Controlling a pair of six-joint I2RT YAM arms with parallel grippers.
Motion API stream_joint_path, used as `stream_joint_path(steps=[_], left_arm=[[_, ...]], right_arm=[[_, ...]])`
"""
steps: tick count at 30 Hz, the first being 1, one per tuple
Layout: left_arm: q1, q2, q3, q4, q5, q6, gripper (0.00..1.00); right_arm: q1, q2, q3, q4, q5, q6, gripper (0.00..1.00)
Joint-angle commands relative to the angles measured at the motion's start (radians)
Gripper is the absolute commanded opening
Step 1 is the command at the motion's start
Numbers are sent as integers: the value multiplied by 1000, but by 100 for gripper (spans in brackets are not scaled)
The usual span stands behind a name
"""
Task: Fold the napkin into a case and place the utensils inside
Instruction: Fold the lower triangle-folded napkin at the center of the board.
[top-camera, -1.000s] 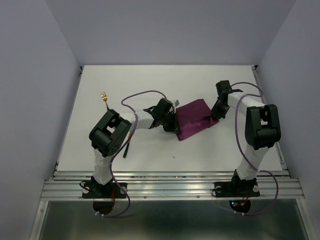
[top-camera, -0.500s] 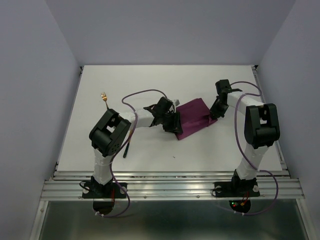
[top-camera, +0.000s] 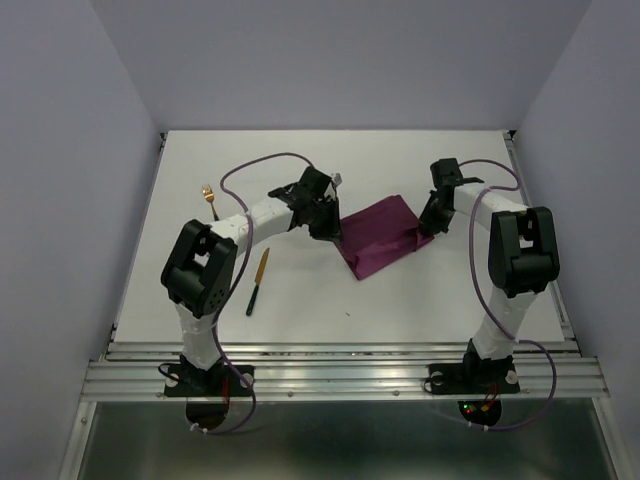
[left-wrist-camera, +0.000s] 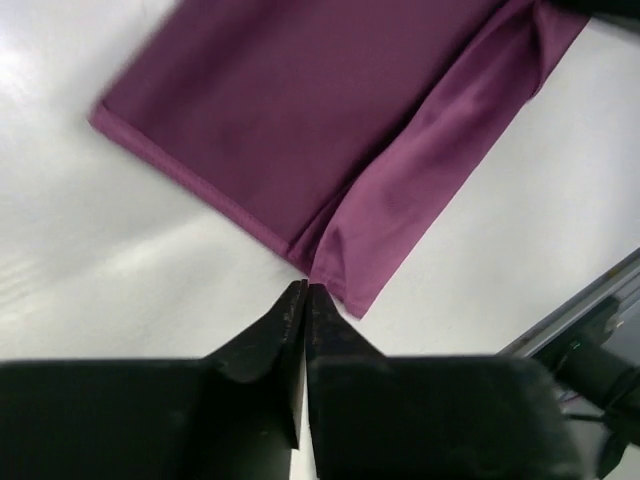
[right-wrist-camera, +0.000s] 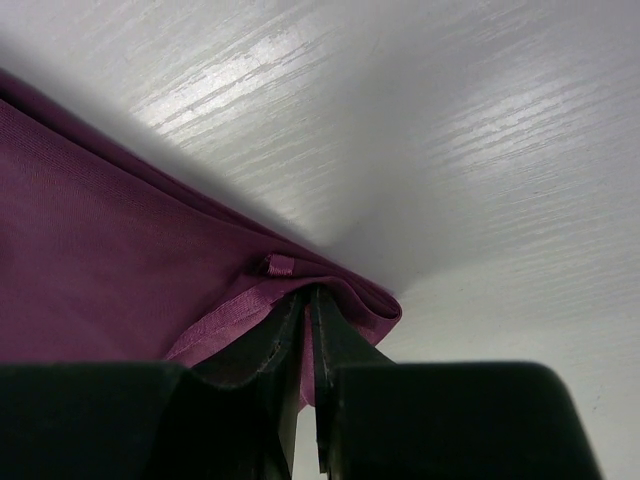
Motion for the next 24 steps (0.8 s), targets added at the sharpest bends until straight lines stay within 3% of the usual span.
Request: stream_joint_path(steps=[1, 3, 9, 24], left_arm=[[46, 33, 140, -9, -23, 38, 6], [57, 108, 225, -10, -23, 44, 0], [59, 281, 355, -19, -23, 39, 0], [3, 203, 49, 48, -23, 9, 0]], right_arm=[[-1, -3, 3, 32, 22, -30, 14], [-1, -7, 3, 29, 31, -30, 17], [-1, -7, 12, 36, 2, -27, 18], [17, 6, 23, 43, -3, -75, 12]])
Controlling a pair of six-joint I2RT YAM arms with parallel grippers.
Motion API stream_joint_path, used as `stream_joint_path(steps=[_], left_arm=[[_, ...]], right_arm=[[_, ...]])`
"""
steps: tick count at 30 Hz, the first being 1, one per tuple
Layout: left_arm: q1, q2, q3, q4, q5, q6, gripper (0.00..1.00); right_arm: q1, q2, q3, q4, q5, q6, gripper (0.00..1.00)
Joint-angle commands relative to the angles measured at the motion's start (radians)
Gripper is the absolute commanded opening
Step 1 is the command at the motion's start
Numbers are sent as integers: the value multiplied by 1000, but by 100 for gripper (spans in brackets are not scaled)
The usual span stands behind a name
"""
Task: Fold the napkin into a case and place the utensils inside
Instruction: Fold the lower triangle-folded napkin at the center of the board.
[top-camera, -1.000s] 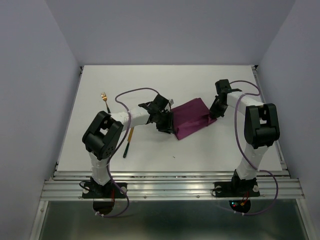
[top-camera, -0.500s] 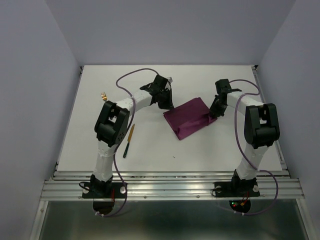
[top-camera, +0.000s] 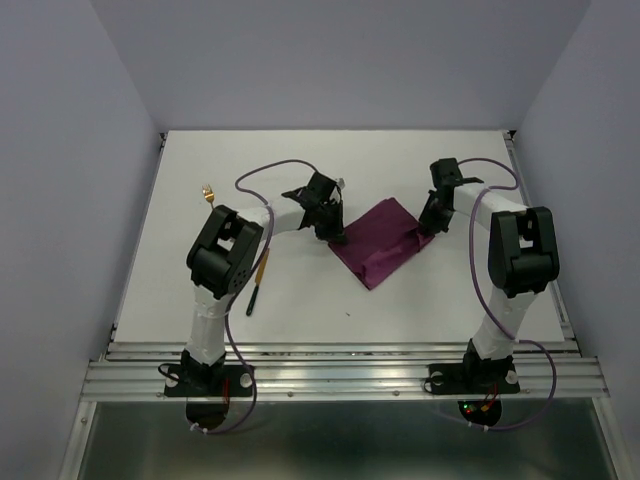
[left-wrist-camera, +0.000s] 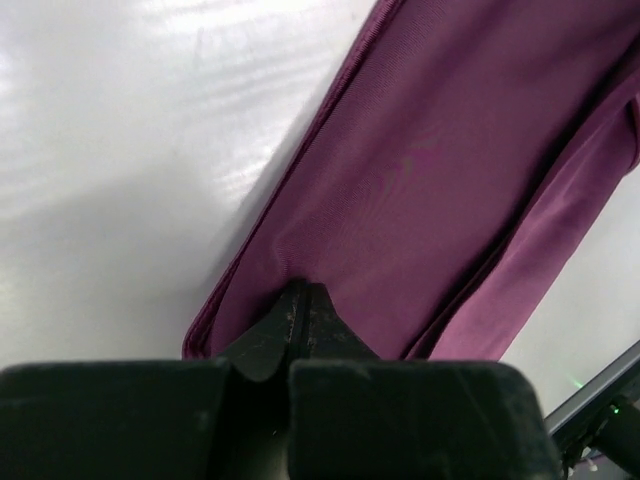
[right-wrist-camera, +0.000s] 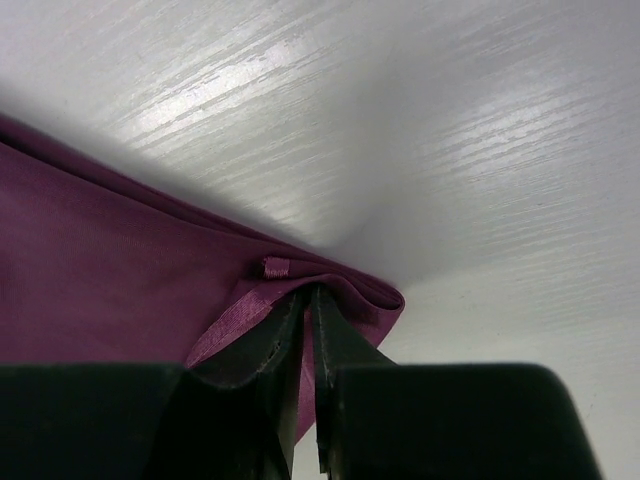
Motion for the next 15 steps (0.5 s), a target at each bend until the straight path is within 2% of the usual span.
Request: stream_joint_path(steps=[1, 8, 11, 15], left_arm=[[-47, -60, -119, -67, -18, 0, 0], [-177, -236, -302, -74, -38, -28, 0], [-200, -291, -310, -88, -15, -12, 0], [-196, -342, -224, -116, -1, 20, 0]], right_arm=[[10, 4, 26, 32, -5, -57, 12], [19, -5, 24, 42, -73, -138, 13], [28, -16, 30, 40, -103, -151, 13], [37, -46, 44, 37, -116, -160, 14]])
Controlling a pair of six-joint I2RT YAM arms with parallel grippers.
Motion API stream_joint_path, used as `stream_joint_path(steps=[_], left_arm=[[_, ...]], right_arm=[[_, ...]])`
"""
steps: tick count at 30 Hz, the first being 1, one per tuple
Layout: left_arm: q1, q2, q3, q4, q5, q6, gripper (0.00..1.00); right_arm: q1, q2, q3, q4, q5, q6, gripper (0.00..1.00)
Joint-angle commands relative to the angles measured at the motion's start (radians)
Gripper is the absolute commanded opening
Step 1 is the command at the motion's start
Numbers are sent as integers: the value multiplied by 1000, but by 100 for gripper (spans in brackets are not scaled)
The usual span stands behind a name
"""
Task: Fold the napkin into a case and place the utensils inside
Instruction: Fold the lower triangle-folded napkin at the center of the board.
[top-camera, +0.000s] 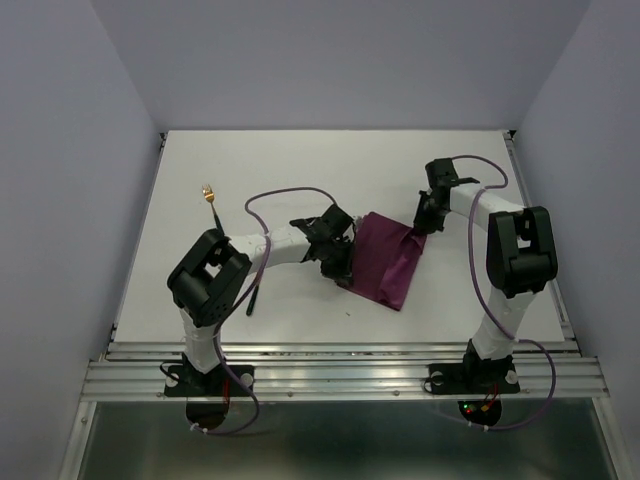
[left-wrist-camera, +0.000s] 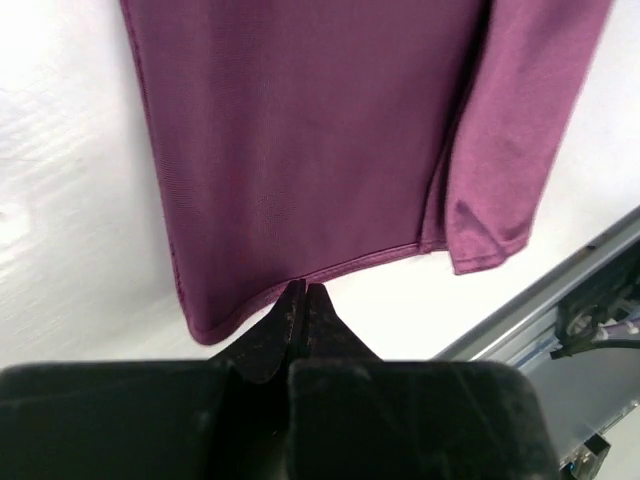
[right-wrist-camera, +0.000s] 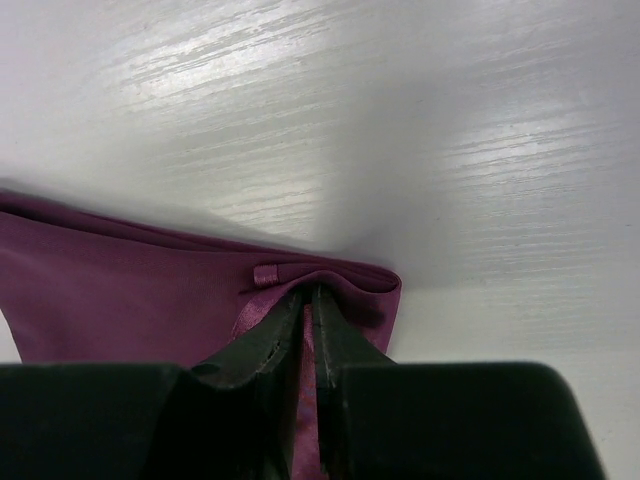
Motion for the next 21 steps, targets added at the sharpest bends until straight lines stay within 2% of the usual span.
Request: stream_joint_path(steps=[1, 6, 14, 17, 21], left_arm=[[38, -94, 94, -56, 2, 46, 0], [107, 11, 288, -55, 51, 72, 0], [122, 282, 619, -101, 63, 95, 0], [125, 359, 678, -107, 74, 91, 0], [125, 393, 668, -84, 75, 82, 0]], right_arm=[[18, -54, 50, 19, -28, -33, 14], [18, -91, 60, -2, -1, 7, 18], [18, -145, 50, -35, 72, 62, 22], [28, -142, 53, -35, 64, 68, 26], [38, -134, 60, -30, 58, 70, 33]])
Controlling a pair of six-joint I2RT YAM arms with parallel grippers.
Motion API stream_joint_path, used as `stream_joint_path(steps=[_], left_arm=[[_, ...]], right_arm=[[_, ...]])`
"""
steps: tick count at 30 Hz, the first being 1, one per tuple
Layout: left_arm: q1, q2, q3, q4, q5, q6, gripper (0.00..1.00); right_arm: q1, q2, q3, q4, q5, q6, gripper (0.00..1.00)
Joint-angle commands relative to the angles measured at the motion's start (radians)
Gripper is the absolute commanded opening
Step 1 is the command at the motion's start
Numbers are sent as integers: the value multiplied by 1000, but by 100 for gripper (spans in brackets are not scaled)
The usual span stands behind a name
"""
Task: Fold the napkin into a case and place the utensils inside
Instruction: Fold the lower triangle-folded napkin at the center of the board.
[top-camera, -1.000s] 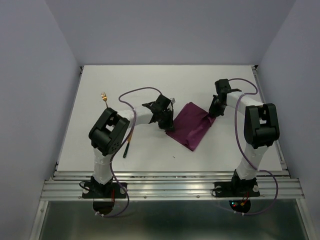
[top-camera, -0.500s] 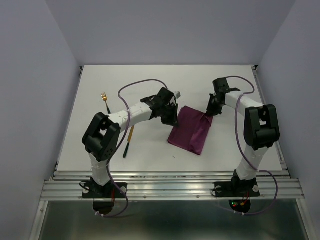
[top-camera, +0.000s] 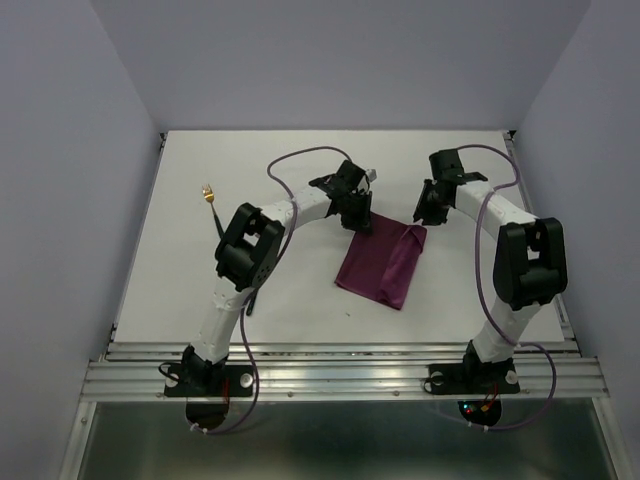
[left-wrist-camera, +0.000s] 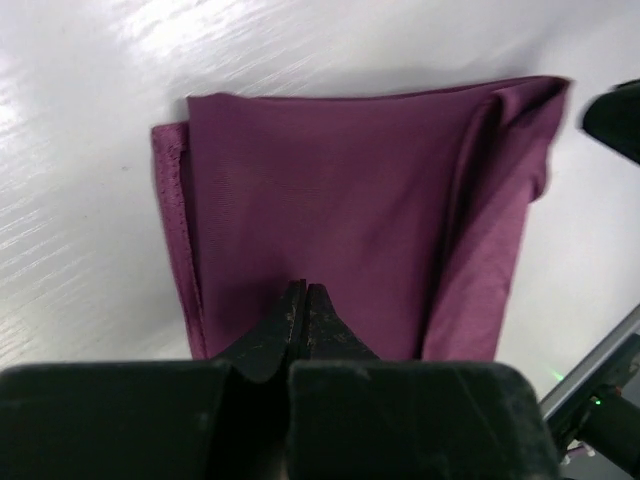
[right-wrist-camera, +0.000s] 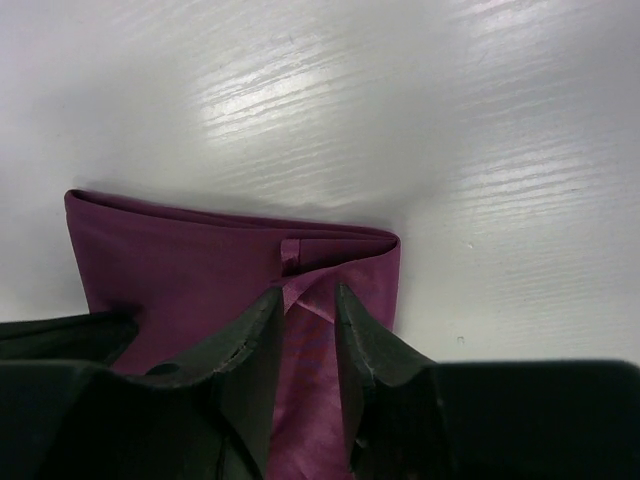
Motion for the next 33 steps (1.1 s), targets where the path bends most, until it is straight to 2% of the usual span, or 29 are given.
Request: stream_joint_path(steps=[1, 5, 9, 13, 15, 22, 28, 33], left_arm=[[-2, 3, 24, -16, 18, 7, 0], [-2, -23, -48, -10, -7, 7, 0], [-2, -87, -196, 40, -7, -19, 0], [-2, -167, -335, 160, 113, -115, 0], [-4, -210, -372, 172, 121, -131, 0], [-2, -259, -306, 137, 87, -131, 0], [-1, -154, -162, 91, 105, -124, 0], [4, -71, -91, 100, 147, -134, 0]], right_arm=[[22, -23, 42, -5, 11, 14, 34], [53, -9, 61, -13, 26, 16, 43], [74, 4, 69, -26, 56, 16, 49], [129, 14, 93, -66, 163, 8, 54], [151, 18, 105, -85, 186, 7, 55], [169, 26, 102, -88, 192, -3, 55], [180, 50, 105, -86, 197, -10, 55], [180, 101, 128, -94, 200, -30, 50]])
